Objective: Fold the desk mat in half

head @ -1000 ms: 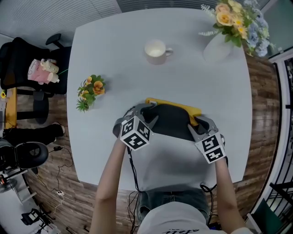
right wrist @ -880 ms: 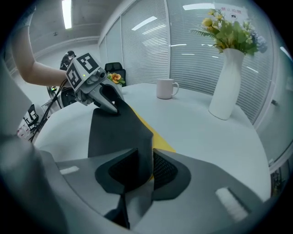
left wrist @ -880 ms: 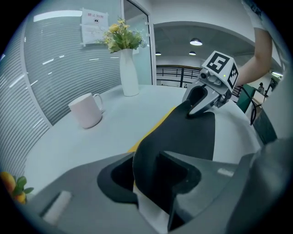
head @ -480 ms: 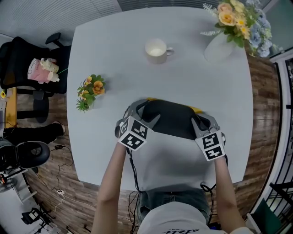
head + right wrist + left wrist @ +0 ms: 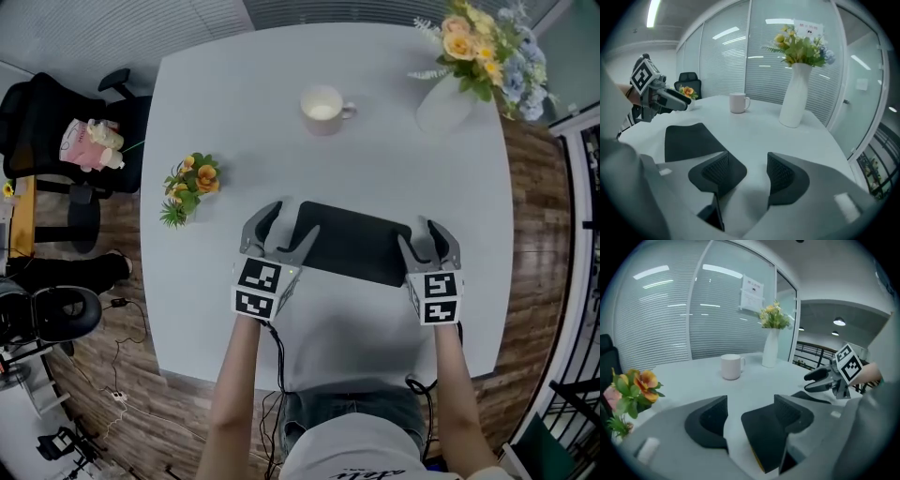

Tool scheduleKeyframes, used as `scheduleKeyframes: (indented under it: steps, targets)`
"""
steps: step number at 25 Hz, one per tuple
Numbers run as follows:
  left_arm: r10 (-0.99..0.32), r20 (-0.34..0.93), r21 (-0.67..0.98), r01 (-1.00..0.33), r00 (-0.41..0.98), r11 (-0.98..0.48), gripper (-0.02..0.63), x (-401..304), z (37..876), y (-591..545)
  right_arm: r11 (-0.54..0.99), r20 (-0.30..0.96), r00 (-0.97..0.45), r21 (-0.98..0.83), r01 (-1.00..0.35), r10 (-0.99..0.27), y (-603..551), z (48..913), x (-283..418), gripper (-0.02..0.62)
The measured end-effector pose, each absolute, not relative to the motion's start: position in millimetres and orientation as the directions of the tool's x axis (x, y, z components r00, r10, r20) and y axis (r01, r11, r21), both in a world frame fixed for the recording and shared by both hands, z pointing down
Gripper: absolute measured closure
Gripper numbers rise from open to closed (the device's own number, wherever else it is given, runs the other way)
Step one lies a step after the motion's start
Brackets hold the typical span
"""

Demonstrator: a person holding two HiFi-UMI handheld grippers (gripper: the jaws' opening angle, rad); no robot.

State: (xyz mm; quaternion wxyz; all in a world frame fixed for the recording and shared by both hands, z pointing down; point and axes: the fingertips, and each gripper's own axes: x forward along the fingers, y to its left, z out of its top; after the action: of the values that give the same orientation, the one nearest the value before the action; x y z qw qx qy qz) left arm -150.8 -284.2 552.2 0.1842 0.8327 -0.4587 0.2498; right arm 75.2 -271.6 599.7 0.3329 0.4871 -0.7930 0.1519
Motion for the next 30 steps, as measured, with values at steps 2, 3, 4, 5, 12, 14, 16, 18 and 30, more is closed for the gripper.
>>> scheduleKeyframes:
  steps: [2,3,4,5,12,14,16,18,30]
  targets:
    - [-0.722,0.544,0.073,-0.881,0.427,-0.467,0.307,-157,532,-285,0.449,0.628,-0.298,0.092,-0.889,-0.719,-276,582,78,0.322]
    - [-0.746,0.525,0.059,-0.892,0.410,-0.449,0.307,-160,522,-285,0.436,0.605,-0.293,0.100,-0.894,-0.740,-278,571,79,0.341]
    - [-0.771,0.500,0.045,-0.901,0.394,-0.432,0.307,-164,511,-285,0.424,0.583,-0.287,0.110,-0.899,-0.760,-279,561,79,0.359]
    - [-0.797,0.469,0.035,-0.910,0.380,-0.414,0.307,-167,499,-285,0.413,0.560,-0.281,0.121,-0.903,-0.779,-281,550,79,0.371]
    - [-0.907,0.310,-0.030,-0.950,0.285,-0.309,0.307,-181,429,-272,0.345,0.388,-0.259,0.172,-0.923,-0.885,-277,466,74,0.430]
    - [-0.922,0.275,-0.046,-0.954,0.274,-0.297,0.308,-182,415,-265,0.320,0.342,-0.242,0.193,-0.928,-0.908,-273,445,73,0.492]
    - [-0.935,0.233,-0.049,-0.957,0.267,-0.285,0.310,-183,398,-260,0.302,0.302,-0.232,0.212,-0.929,-0.925,-268,426,72,0.522]
    - [-0.946,0.200,-0.041,-0.962,0.256,-0.269,0.317,-184,385,-254,0.293,0.268,-0.232,0.217,-0.931,-0.935,-263,409,70,0.532]
    - [-0.984,0.078,-0.016,-0.987,0.161,-0.163,0.411,-205,327,-215,0.255,0.124,-0.237,0.160,-0.954,-0.964,-238,342,60,0.572]
